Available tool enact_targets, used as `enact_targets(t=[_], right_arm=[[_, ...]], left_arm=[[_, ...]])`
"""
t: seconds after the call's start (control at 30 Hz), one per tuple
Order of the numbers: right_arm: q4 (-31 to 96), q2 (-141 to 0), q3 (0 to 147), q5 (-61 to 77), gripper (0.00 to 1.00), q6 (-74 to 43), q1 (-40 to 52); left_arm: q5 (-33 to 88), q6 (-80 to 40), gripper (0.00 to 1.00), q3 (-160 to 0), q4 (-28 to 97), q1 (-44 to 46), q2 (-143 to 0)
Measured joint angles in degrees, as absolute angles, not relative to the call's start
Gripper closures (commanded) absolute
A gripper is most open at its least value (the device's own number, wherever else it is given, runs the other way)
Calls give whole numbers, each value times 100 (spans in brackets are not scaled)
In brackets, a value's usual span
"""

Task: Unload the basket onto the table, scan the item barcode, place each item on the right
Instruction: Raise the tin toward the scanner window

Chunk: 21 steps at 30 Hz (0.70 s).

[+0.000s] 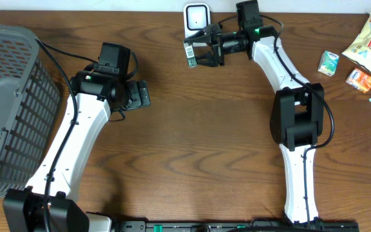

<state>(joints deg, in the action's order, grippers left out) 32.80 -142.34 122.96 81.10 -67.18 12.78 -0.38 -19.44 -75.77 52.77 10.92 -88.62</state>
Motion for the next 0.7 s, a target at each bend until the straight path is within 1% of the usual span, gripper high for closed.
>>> enact_targets(t=[0.17,0.27,0.4,0.5,0.7], right_arm=[[2995,-14234,12296,7500,53,-6359,1470],[2980,-14234,12296,6820,54,-5961,1673],[3118,-14234,12296,5468,51,-5382,1914],[3107,-14234,12293,4268,51,-4939,2005],[2600,-14234,12293,2375,51,-3968,2008]], left_arm=[[-38,-1944,2,-7577,5277,1092,-8862],[-38,-1944,2,-7577,5277,1092,-8862],[-38,-1944,2,-7577,5277,1092,-8862],[-38,-1944,2,-7577,5277,1092,-8862],[-38,-1944,2,-7577,5277,1092,-8862]])
